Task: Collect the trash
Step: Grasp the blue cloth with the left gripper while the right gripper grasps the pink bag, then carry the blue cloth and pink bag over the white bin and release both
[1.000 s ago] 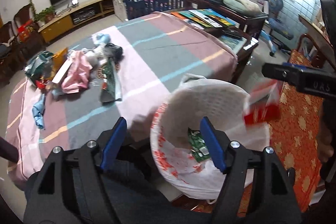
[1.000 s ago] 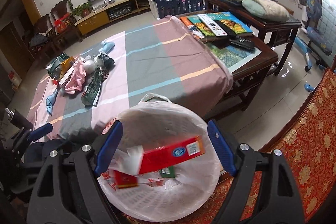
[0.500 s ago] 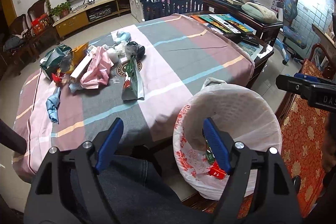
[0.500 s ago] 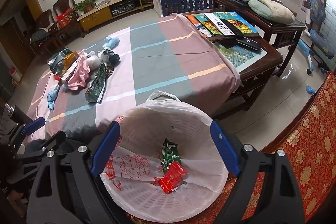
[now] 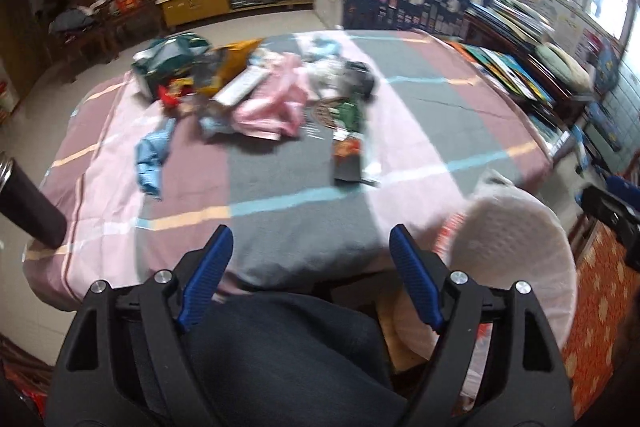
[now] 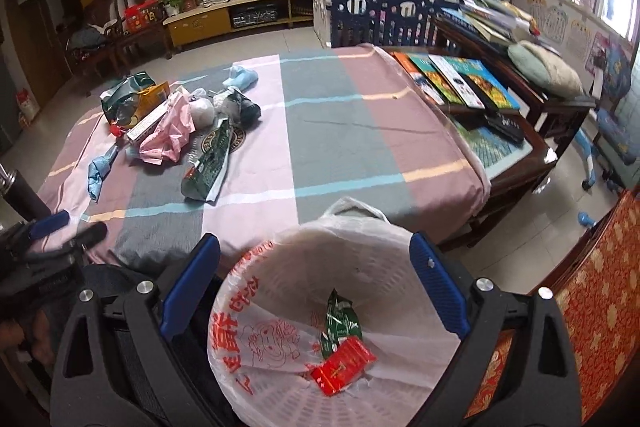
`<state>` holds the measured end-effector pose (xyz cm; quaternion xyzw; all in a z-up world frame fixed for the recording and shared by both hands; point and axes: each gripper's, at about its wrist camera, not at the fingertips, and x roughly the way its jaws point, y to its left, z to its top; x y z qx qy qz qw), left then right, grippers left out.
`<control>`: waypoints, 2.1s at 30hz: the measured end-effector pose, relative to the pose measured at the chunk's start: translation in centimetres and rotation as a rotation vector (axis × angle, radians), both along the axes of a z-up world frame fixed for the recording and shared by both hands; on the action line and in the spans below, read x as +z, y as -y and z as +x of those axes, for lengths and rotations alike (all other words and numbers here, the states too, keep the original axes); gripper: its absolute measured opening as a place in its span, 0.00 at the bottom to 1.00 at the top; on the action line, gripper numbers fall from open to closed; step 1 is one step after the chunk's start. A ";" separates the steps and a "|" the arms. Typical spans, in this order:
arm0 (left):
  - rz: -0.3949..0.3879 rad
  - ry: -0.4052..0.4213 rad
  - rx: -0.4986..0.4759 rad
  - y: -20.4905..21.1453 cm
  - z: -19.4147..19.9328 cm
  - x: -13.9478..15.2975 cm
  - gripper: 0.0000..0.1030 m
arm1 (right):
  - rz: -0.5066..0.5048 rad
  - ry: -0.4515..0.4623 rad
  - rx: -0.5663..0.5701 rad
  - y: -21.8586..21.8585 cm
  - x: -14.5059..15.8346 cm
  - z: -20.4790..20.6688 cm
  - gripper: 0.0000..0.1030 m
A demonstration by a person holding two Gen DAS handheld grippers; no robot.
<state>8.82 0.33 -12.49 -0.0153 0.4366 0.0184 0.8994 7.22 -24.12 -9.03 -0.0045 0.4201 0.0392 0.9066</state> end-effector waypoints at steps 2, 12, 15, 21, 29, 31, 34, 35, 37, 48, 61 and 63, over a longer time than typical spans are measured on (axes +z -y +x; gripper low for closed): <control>-0.001 0.035 0.101 -4.0 1.6 -0.3 0.78 | 0.008 0.003 0.023 -1.4 -0.4 0.9 0.91; -0.019 -0.039 0.335 -17.9 13.0 -6.0 0.48 | 0.102 -0.105 0.092 -7.3 -2.6 5.3 0.91; -0.008 -0.075 0.317 -18.6 14.9 -7.5 0.60 | 0.024 -0.113 0.107 -9.4 -3.6 6.6 0.91; -0.053 -0.085 0.311 -20.3 16.6 -9.2 0.62 | 0.075 -0.166 0.137 -13.2 -5.6 10.9 0.91; 0.049 -0.095 0.263 -19.3 16.9 -10.1 0.26 | 0.157 -0.105 0.085 -19.3 -6.6 19.8 0.91; 0.003 -0.078 0.295 -19.8 16.4 -9.8 0.25 | 0.133 -0.117 0.082 -20.7 -7.3 21.5 0.91; -0.016 -0.042 0.339 -20.3 15.6 -9.1 0.25 | 0.084 -0.143 0.084 -22.4 -8.7 23.3 0.88; -0.011 -0.032 0.350 -20.3 15.4 -8.9 0.25 | 0.062 -0.155 0.084 -23.0 -9.4 23.7 0.83; -0.005 -0.011 0.366 -20.3 15.0 -8.5 0.25 | 0.018 -0.178 0.085 -23.6 -10.5 24.1 0.67; 0.012 0.055 0.396 -19.9 13.4 -6.8 0.25 | -0.052 -0.089 0.144 -23.5 -7.7 19.2 0.18; -0.033 0.149 0.356 -15.0 4.7 -2.6 0.25 | -0.028 0.053 0.152 -20.0 -0.9 11.2 0.18; -0.035 0.154 0.341 -14.2 3.5 -1.9 0.25 | -0.023 0.072 0.152 -19.7 -0.1 10.3 0.18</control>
